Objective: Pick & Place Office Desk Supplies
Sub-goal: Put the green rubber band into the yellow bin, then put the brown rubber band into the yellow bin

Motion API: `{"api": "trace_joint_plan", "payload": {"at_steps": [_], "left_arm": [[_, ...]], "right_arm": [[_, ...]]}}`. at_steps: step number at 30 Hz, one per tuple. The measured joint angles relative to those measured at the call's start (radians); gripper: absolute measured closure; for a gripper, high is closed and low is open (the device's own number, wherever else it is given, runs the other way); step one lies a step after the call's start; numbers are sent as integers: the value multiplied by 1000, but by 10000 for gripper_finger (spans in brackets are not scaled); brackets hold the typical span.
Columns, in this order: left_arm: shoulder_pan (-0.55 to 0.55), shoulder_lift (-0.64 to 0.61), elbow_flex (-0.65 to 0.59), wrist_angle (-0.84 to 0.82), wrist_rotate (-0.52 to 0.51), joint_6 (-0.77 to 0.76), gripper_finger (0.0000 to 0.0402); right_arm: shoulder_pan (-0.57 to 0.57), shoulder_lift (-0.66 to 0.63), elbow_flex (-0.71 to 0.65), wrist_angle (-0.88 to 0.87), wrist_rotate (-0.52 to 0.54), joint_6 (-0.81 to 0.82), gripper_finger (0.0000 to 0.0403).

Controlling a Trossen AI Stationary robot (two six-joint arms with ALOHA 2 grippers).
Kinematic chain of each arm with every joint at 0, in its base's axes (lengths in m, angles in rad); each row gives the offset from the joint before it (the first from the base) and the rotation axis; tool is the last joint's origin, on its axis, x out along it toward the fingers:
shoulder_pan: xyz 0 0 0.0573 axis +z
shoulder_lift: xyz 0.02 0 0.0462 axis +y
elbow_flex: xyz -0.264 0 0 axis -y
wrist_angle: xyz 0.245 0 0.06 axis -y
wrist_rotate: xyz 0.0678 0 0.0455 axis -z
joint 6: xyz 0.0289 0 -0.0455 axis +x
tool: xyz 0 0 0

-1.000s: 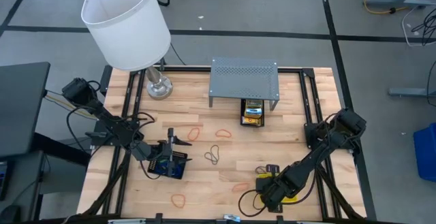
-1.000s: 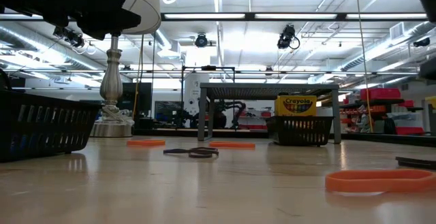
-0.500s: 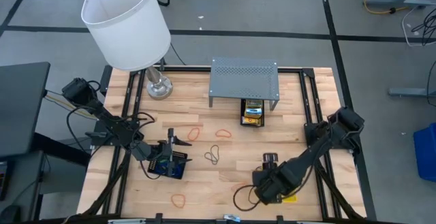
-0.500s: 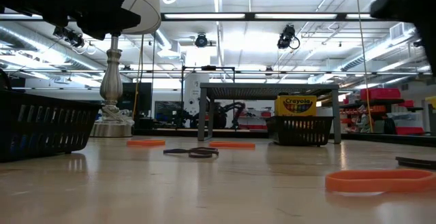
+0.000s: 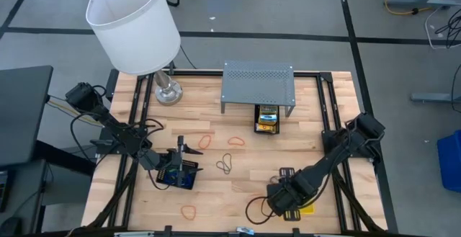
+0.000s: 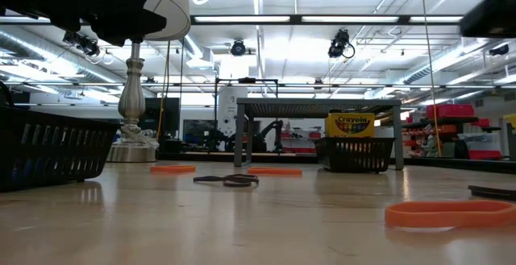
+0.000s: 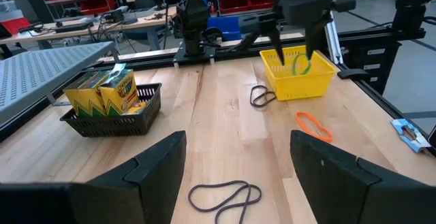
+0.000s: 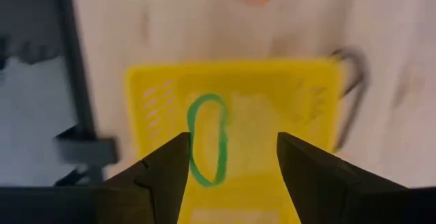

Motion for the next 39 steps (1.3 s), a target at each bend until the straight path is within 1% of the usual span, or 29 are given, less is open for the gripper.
{"api": "trace_joint_plan", "payload": {"at_steps": [4,7,9,10,12,13,14,15,16,18,24,30,34,36,39], "left_arm": [[0,0,0,0,0,0,136],[0,0,0,0,0,-1,136],[0,0,0,0,0,-3,136],[0,0,0,0,0,-7,136],[-2,0,0,0,2,-10,136],[-2,0,0,0,11,-10,136],[-2,0,0,0,23,-10,136],[-2,0,0,-1,26,-10,136],[-2,0,0,-1,26,-11,136],[-2,0,0,-1,26,-9,136],[0,0,0,-3,31,-8,136],[0,0,0,-8,30,-8,136],[0,0,0,-10,31,-10,136],[0,0,0,-10,30,-10,136],[0,0,0,-10,30,-10,136]], "right_arm": [[12,0,0,-5,-115,47,174],[11,0,-2,-15,-101,49,174],[5,0,-4,1,-119,31,174],[-2,0,-4,-23,-106,24,174],[-17,0,-3,-100,-67,82,174],[-24,0,-6,-108,-94,90,174],[-29,1,-6,-70,-148,77,174],[-31,1,-4,-42,-166,55,174],[-35,1,0,-44,-157,48,174],[-38,0,-4,-99,-102,38,174],[-89,-3,-4,-194,97,-55,174],[-174,4,-4,-201,222,-165,174],[-212,30,-4,-197,215,-239,174],[-220,50,-4,-194,189,-281,174],[-220,85,-4,-167,123,-329,174]]}}
